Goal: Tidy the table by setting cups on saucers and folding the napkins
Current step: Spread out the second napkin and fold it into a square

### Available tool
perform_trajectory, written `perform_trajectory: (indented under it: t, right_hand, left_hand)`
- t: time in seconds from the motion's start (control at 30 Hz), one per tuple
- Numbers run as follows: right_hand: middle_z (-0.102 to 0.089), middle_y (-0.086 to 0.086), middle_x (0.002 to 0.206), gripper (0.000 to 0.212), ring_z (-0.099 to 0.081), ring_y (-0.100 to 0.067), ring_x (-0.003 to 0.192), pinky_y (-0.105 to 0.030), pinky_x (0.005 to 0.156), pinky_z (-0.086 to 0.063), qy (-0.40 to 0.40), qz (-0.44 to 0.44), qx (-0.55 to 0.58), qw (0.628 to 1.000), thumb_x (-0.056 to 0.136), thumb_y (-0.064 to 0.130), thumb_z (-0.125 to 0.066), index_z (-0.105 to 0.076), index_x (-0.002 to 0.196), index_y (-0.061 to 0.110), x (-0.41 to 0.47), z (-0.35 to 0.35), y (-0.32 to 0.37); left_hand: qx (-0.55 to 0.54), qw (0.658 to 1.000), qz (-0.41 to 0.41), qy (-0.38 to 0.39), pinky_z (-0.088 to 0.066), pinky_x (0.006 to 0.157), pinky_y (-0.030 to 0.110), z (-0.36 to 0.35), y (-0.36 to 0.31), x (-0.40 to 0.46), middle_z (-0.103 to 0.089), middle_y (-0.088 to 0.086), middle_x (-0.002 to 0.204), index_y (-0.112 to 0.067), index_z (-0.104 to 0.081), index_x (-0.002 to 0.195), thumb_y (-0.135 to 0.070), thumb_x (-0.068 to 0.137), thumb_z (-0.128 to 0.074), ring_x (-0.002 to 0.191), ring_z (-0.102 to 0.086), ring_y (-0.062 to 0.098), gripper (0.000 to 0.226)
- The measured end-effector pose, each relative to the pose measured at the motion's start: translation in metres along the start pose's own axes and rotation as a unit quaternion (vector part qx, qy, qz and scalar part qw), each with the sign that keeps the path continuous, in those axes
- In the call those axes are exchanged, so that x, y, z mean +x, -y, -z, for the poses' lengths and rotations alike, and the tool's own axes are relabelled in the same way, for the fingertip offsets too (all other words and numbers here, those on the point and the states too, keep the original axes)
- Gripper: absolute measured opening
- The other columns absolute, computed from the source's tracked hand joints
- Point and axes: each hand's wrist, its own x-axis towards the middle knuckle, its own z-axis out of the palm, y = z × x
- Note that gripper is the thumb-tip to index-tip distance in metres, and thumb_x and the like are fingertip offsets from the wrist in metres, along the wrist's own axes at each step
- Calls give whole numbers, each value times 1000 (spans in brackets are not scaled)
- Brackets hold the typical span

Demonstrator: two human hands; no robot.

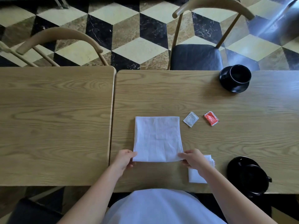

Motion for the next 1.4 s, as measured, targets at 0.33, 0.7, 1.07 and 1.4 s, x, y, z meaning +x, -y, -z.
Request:
perform_trajectory:
  t: [0.33, 0.7, 1.07, 1.4]
  right_hand:
    - [-70, 2, 66, 18, -60, -8, 50, -18, 47, -42, 0, 36, 107, 994, 90, 10, -61, -75, 98, 17, -1, 16, 26]
    - [-52, 2, 66, 13, -49, -6, 52, -23, 56, -37, 47, 47, 88, 994, 82, 15, -71, -63, 72, 17, 48, 29, 72]
    - [-52, 1, 82, 11, -53, -15, 70, -35, 68, -53, 67, 75, 49, 994, 102, 28, -55, -60, 95, 21, 71, 12, 57]
    - [-57, 4, 71, 18, -51, -16, 64, -33, 55, -41, -83, 173, -88, 978, 99, 39, -51, -55, 88, 26, 83, -2, 63]
  left_hand:
    - [-42, 998, -49, -24, -45, 42, 21, 0, -39, -12, -75, 10, 72, -9, -67, 91, -6, 85, -63, 46, -66, 17, 8]
    - [99, 988, -117, -10, -42, 59, 26, 8, -90, 21, -67, 0, 72, -19, -72, 78, -4, 84, -65, 65, -58, 15, 18]
    - [96, 978, -176, 60, -39, 67, 32, 2, -68, 51, -60, -2, 82, -18, -54, 87, -19, 105, -50, 74, -53, 15, 18]
    - [281, 929, -210, -118, -31, 59, 37, -13, -77, 56, -46, -1, 67, -16, -43, 86, -33, 106, -37, 65, -43, 25, 27]
